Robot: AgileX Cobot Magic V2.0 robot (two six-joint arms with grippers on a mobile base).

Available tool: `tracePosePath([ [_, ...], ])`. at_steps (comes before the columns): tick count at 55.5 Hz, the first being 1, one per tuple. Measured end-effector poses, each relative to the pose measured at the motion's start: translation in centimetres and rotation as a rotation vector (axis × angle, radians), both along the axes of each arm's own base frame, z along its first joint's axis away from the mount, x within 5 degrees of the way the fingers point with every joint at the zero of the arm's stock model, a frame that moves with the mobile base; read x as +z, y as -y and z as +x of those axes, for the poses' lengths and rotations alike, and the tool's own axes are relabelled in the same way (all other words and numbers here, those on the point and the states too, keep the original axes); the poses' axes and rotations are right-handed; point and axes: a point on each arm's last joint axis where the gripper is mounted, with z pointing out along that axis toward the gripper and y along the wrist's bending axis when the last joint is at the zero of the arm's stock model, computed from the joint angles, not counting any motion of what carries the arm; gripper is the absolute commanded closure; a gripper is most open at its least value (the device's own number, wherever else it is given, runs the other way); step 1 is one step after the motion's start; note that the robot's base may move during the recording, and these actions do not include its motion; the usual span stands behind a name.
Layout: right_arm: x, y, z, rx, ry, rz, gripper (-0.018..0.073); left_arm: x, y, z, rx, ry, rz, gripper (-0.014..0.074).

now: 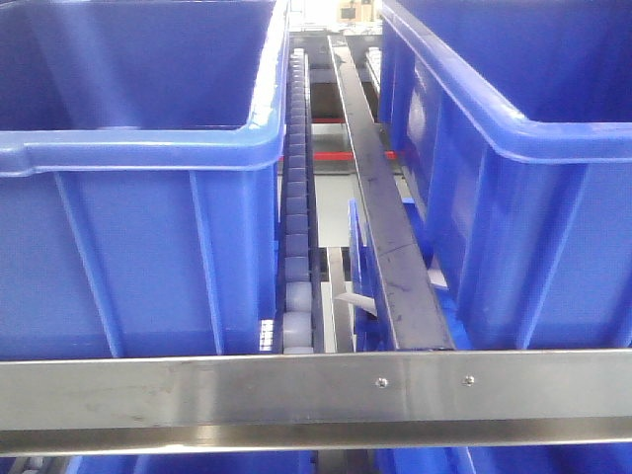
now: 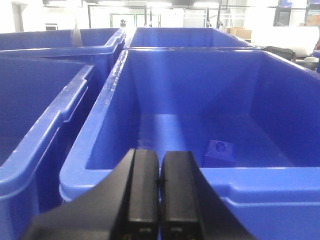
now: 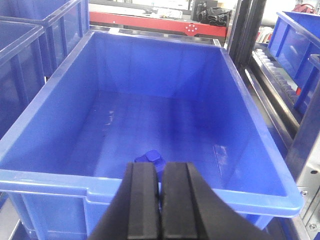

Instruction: Pick and sort blue part to right shelf

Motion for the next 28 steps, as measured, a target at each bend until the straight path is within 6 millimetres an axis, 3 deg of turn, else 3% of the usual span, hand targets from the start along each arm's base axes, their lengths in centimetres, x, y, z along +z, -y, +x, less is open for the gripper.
tracePosePath([
  [28, 0.01, 0.00, 0.00, 0.000, 0.002, 0.000, 0.0439, 0.00, 0.00, 0.00, 0.000, 0.000, 0.002, 0.0474],
])
